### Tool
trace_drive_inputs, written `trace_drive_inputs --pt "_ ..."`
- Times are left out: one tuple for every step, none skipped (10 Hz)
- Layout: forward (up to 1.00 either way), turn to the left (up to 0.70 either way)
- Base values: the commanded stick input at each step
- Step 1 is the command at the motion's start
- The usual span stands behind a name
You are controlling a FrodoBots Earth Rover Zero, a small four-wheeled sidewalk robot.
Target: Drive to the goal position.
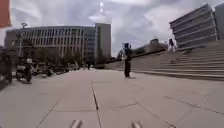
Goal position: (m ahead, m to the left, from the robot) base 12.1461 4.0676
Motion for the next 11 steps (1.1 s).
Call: trace_drive_inputs --pt "0.85 0.0" --pt "0.85 -0.02" --pt "0.85 0.0" --pt "0.85 0.0" --pt "0.85 0.0" --pt "0.85 0.0" --pt "0.85 -0.01" --pt "0.85 -0.02" --pt "0.85 0.0" --pt "0.85 0.0" --pt "0.85 0.07"
